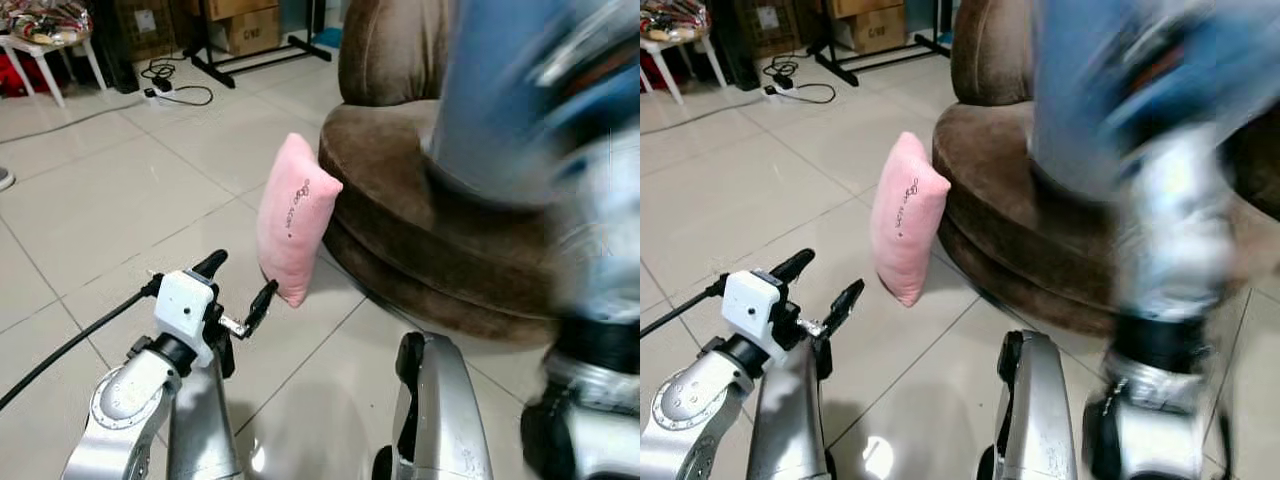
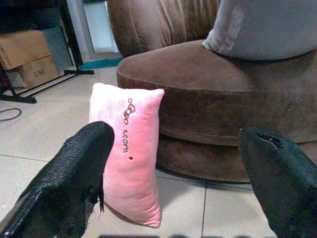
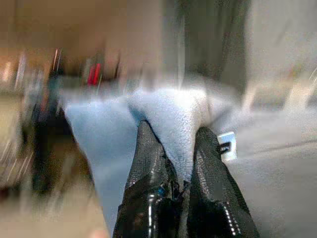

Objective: Move the pillow to the sofa from floor

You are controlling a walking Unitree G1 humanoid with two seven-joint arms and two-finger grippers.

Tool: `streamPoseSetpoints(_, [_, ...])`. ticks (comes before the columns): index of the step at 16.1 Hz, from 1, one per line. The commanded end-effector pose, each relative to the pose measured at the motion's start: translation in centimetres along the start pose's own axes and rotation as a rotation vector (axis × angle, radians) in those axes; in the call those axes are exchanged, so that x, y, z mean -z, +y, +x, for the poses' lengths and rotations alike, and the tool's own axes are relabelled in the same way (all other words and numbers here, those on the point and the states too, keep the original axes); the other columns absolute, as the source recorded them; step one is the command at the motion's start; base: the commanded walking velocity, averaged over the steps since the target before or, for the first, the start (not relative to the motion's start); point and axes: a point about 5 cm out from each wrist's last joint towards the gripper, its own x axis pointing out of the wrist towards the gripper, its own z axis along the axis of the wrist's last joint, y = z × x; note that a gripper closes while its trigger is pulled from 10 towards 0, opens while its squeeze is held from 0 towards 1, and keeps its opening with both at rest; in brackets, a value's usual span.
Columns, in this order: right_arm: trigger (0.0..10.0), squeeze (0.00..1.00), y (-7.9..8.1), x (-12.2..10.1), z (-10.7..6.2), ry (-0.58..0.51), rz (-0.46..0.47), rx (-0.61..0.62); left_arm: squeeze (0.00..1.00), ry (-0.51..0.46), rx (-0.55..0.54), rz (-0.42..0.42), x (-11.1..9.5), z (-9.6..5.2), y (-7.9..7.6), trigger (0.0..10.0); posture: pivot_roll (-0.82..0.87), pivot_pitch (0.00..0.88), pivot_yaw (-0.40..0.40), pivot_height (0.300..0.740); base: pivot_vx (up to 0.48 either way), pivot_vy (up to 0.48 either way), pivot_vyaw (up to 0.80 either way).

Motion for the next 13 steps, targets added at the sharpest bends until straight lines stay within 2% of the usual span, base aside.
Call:
streamPoseSetpoints(1, [10.0,0.00,1.8,3.6,-0.9,0.162,-0.006,-0.090,0.00,-0.014,-0.014,0.023,-0.5,0.1,0.4,10.0,0.02,0.000,-0.058,0.374,0.000,0.000,0.00])
streamPoseSetpoints(2, [10.0,0.00,2.6,5.5,-2.0,0.216,-0.001,-0.115,0.00,-0.011,-0.020,0.029,-0.4,0.1,0.6,10.0,0.02,0.000,-0.057,0.374,0.000,0.000,0.00])
streamPoseSetpoints(3, [10.0,0.00,3.5,6.8,-2.7,0.267,0.049,-0.108,0.00,-0.010,-0.023,0.032,-0.4,0.1,0.7,10.0,0.02,0.000,-0.058,0.389,0.000,0.000,0.00])
streamPoseSetpoints(6, [10.0,0.00,4.3,6.6,-2.8,0.260,0.084,-0.106,0.00,-0.014,-0.033,0.033,-0.5,0.2,0.7,10.0,0.02,0.000,-0.050,0.413,0.000,0.000,0.00])
streamPoseSetpoints(10, [10.0,0.00,3.9,6.7,-3.3,0.255,0.067,-0.050,0.00,-0.016,-0.145,0.032,-0.2,1.0,1.2,10.0,0.00,0.000,-0.044,0.458,0.000,0.000,0.00])
streamPoseSetpoints(13, [10.0,0.00,3.2,7.3,-4.3,0.265,0.057,-0.016,0.00,-0.020,-0.166,0.029,-0.2,1.0,1.1,10.0,0.00,0.000,-0.049,0.493,0.000,0.000,0.00])
